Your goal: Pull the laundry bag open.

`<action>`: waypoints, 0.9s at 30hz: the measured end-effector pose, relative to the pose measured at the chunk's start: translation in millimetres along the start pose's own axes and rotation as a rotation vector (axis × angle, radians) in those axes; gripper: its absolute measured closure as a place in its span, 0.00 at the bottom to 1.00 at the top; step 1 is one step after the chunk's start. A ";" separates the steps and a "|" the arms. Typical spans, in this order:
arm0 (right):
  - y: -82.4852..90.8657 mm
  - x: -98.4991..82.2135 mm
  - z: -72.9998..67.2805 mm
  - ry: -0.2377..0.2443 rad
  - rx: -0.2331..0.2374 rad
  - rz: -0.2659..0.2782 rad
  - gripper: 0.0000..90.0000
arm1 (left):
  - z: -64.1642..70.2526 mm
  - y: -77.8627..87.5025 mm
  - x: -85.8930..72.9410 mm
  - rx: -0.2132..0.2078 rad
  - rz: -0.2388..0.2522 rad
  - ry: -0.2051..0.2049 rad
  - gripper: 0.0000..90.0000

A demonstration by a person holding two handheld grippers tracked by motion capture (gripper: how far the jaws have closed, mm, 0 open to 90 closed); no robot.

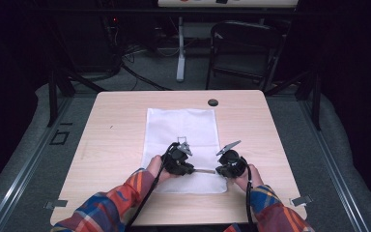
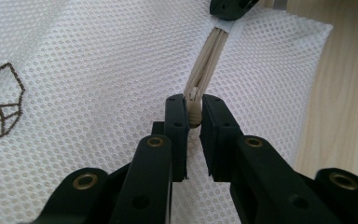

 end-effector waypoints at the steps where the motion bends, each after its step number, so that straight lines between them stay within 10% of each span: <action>1: -0.1 0.0 0.2 -0.003 0.003 0.004 1.00 | 0.1 0.0 -0.3 -0.005 0.004 0.004 0.90; 6: -0.2 -0.1 0.3 -0.003 0.003 0.004 1.00 | -2.1 3.4 -3.3 0.045 -0.012 -0.006 0.99; 14: 0.8 -0.9 3.8 -0.015 -0.012 0.006 1.00 | -25.1 32.1 -30.9 0.051 0.057 0.128 0.98; 22: 1.5 -0.9 4.2 -0.016 -0.014 -0.003 1.00 | -11.3 8.5 -12.7 0.021 0.070 0.065 0.66; 27: 0.5 -0.9 4.0 -0.026 -0.005 0.009 1.00 | -1.5 -9.8 -3.2 -0.022 0.042 -0.007 0.67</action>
Point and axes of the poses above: each handheld gripper's, and its own axes: y roughly backward along the jaws, x roughly out of its top, z roughly to its right, the point moved 3 cm from there along -y, roughly forward along the jaws, and after that the axes turned 10 degrees about -y, right-handed, at the moved point
